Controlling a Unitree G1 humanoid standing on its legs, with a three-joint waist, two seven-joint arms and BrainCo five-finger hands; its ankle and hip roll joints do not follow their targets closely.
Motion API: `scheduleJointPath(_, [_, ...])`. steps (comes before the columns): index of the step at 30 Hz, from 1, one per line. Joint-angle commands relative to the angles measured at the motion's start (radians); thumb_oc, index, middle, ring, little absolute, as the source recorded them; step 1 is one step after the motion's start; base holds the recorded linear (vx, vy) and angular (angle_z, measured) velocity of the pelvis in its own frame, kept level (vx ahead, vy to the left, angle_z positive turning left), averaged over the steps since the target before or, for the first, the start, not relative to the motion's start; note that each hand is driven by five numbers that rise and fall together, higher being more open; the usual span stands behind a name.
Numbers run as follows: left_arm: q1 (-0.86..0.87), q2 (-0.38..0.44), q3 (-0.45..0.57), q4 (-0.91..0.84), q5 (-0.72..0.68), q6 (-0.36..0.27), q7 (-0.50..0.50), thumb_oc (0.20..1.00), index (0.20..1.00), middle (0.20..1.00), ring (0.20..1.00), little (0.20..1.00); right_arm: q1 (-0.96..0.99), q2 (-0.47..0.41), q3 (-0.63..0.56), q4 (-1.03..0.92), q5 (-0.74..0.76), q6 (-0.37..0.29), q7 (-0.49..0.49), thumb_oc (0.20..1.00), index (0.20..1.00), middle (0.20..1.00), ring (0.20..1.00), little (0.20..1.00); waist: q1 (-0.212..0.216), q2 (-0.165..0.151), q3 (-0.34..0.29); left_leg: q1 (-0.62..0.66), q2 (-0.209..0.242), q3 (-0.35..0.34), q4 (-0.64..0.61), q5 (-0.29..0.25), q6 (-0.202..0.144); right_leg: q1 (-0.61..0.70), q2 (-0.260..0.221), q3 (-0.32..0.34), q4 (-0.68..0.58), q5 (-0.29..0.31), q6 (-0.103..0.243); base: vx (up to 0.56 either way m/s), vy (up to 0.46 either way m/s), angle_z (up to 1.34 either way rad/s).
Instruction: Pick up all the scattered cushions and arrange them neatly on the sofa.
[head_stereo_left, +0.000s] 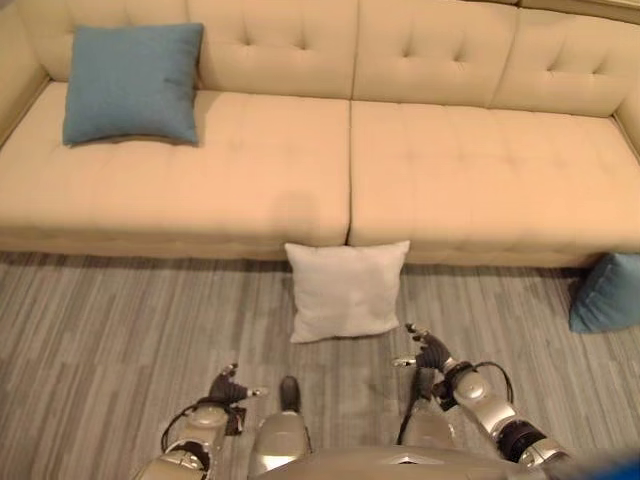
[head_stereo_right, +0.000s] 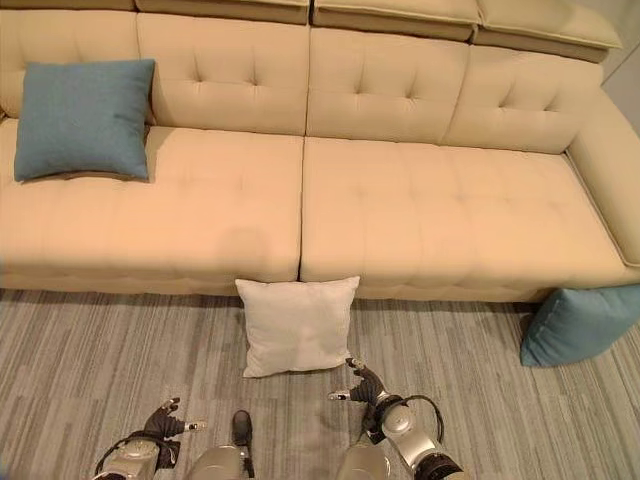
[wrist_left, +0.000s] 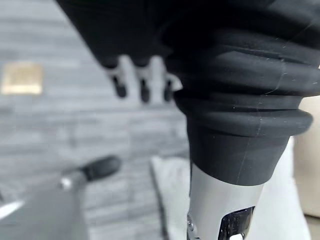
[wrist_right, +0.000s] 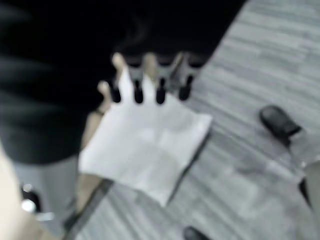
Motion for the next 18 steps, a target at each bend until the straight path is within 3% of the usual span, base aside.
scheduleJointPath(1, [0.013, 0.013, -0.019, -0.029, -0.011, -0.022, 0.001, 1.000, 1.000, 1.000, 1.000, 1.000, -0.034, -0.007, -0.008, -0.027, 0.011, -0.032, -0.004, 1.000, 1.000, 1.000, 1.000, 1.000, -0.010, -0.034, 0.000, -0.073, -0.054, 0.019, 0.131, -0.067, 0.047, -0.038, 0.022, -0.012, 0.116, -0.005, 0.046, 0.04, -0.224, 0.16])
scheduleJointPath(5, [-0.002, -0.009, -0.051, -0.046, -0.018, -0.026, -0.002, 1.000, 1.000, 1.000, 1.000, 1.000, -0.041, -0.029, -0.014, -0.017, 0.027, -0.034, -0.017, 1.000, 1.000, 1.000, 1.000, 1.000, -0.017, -0.013, 0.018, -0.114, -0.026, -0.030, 0.097, -0.017, 0.020, -0.044, 0.058, -0.042, 0.110, -0.047, 0.026, -0.01, -0.159, 0.35])
scheduleJointPath(9, [0.000, -0.021, -0.067, -0.059, -0.014, -0.031, -0.001, 1.000, 1.000, 1.000, 1.000, 1.000, -0.035, -0.040, -0.025, -0.006, 0.032, -0.034, -0.023, 1.000, 1.000, 1.000, 1.000, 1.000, -0.024, 0.000, 0.015, -0.118, -0.023, -0.039, 0.086, -0.008, 0.018, -0.050, 0.064, -0.048, 0.127, -0.064, 0.020, 0.02, -0.045, 0.23])
scheduleJointPath(14, [0.003, -0.026, -0.076, -0.057, -0.005, -0.030, -0.007, 1.000, 1.000, 1.000, 1.000, 1.000, -0.030, -0.036, -0.028, 0.010, 0.028, -0.035, -0.022, 1.000, 1.000, 1.000, 1.000, 1.000, -0.030, 0.005, 0.003, -0.111, -0.032, -0.039, 0.102, -0.028, 0.024, -0.037, 0.056, -0.051, 0.135, -0.067, 0.025, 0.05, 0.024, 0.08])
scheduleJointPath(18, [0.012, -0.024, -0.074, -0.066, -0.007, -0.028, -0.010, 1.000, 1.000, 1.000, 1.000, 1.000, -0.030, -0.031, -0.034, -0.001, 0.027, -0.033, -0.022, 1.000, 1.000, 1.000, 1.000, 1.000, -0.028, 0.003, 0.005, -0.092, -0.060, -0.040, 0.131, -0.067, 0.048, -0.036, 0.028, -0.040, 0.199, -0.055, 0.044, 0.06, 0.133, 0.06])
